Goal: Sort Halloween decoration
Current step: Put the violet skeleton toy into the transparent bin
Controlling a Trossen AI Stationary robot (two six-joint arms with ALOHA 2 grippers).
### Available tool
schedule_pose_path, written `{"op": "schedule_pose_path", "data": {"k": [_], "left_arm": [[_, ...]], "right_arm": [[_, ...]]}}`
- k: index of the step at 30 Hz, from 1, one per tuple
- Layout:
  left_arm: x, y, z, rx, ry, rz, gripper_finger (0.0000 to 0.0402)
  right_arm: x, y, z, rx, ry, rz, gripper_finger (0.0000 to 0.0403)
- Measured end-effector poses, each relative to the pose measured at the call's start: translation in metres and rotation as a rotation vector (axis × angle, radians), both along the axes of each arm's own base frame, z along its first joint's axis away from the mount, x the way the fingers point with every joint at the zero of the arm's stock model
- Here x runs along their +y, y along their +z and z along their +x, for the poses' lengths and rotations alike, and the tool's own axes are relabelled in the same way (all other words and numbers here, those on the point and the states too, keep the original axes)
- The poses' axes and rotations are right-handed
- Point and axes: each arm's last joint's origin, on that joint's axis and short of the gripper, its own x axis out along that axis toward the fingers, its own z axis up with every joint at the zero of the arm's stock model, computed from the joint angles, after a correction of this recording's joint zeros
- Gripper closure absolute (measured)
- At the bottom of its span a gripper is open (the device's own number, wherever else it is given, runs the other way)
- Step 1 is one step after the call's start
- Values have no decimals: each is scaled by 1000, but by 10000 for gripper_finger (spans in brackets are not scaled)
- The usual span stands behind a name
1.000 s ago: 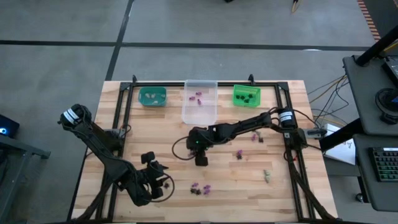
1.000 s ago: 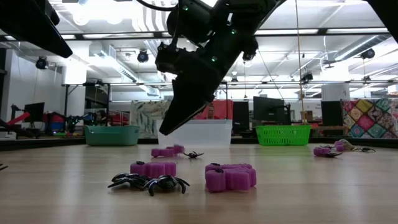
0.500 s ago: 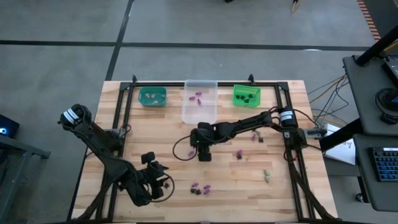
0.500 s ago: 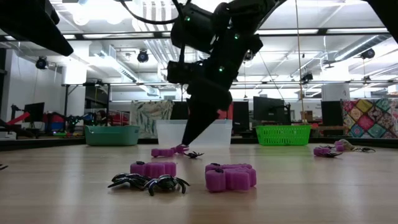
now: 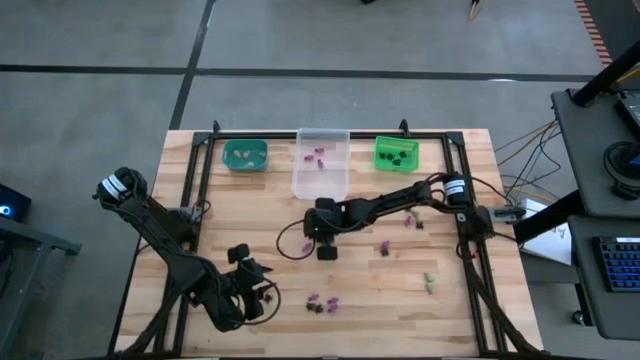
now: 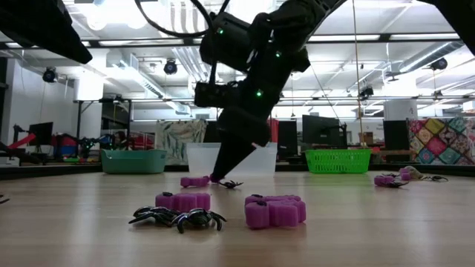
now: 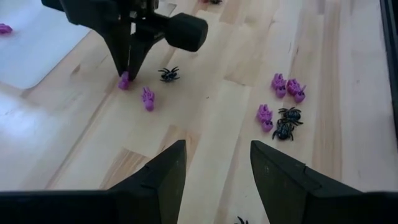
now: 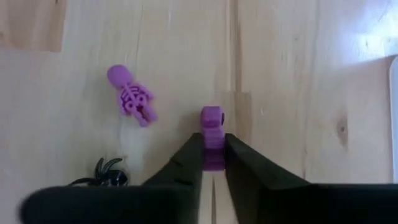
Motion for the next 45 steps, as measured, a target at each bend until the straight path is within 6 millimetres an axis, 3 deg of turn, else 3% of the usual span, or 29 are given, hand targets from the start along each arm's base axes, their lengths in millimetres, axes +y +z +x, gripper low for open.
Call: {"op": "schedule_pose_path", "data": {"k": [7,13,17,20,23,26,30,33,38,45], "left_arm": [[0,0,0,-2,0,-2,240],[0,0,0,-3,0,-3,240],[-1,0,1,-7,0,-8,240],[-1,1,1,-8,0,-9,240],[-1,1,1,-12,0,-13,240],[-1,1,1,-15,0,-17,240],[-1,1,1,-16,0,-18,240],[-1,1,1,-16,0,-18,240],[-1,1,2,-29,8,-4,240],[2,2,4,-38,27,2,240]], "right_arm": [[-8,23,-1,-53,27,-26,388],[-40,64,-5,-151,8,-75,391],[-81,88,-11,-195,-101,-201,391],[-123,94,-17,-199,-243,-330,391],[-169,89,-25,-227,-390,-336,391],[-211,73,-37,-239,-482,-215,391],[-246,53,-52,-238,-565,-44,390],[-256,50,-58,-236,-578,-6,390],[-256,50,-58,-237,-574,-3,380],[-257,51,-58,-248,-613,12,294]]}}
